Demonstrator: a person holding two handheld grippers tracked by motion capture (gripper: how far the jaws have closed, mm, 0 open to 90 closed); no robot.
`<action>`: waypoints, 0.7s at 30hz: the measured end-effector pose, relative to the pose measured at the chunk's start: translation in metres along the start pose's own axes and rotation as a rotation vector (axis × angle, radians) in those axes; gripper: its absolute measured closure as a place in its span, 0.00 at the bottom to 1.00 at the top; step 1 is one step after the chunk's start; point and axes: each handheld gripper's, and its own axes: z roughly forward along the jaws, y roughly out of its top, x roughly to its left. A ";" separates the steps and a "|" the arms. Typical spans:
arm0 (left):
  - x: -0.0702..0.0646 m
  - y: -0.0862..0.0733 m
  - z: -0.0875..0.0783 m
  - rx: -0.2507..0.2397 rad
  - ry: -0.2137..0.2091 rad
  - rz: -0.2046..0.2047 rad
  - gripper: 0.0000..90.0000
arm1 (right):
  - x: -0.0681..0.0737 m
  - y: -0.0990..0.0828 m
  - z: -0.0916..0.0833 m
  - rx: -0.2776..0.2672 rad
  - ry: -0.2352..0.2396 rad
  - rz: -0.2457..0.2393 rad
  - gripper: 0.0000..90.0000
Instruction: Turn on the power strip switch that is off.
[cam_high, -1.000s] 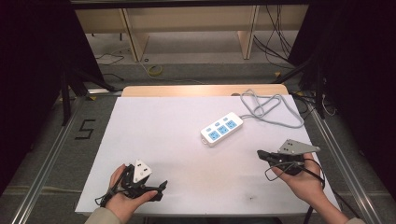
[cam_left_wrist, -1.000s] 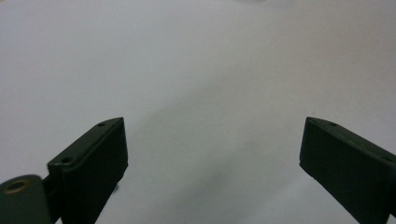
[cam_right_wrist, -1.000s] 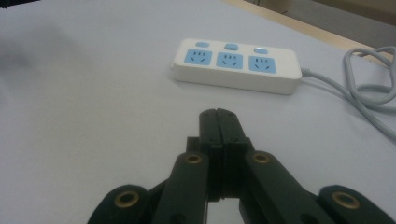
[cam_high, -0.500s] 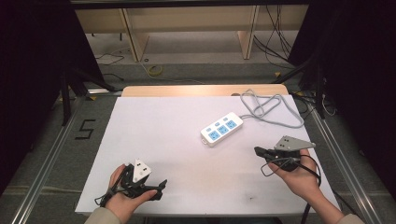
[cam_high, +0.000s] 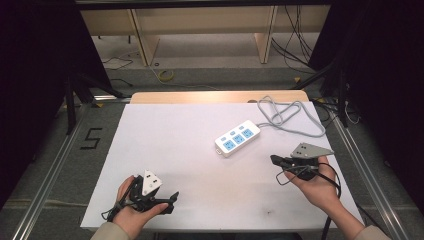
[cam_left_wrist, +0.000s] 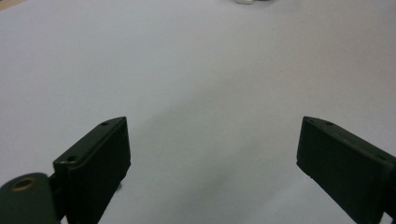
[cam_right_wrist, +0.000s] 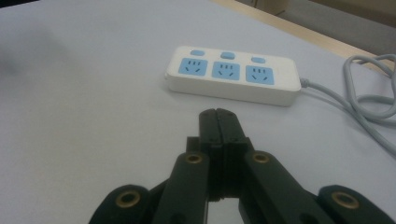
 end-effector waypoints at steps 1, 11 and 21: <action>0.000 0.000 0.000 0.000 0.000 0.000 0.11 | 0.000 0.001 0.001 0.001 0.000 0.001 1.00; 0.000 0.000 0.000 -0.002 0.001 0.001 0.11 | 0.000 0.006 0.007 0.005 -0.001 -0.002 1.00; -0.001 0.001 0.000 -0.001 0.004 0.005 0.11 | 0.000 0.012 0.015 0.009 -0.001 -0.004 1.00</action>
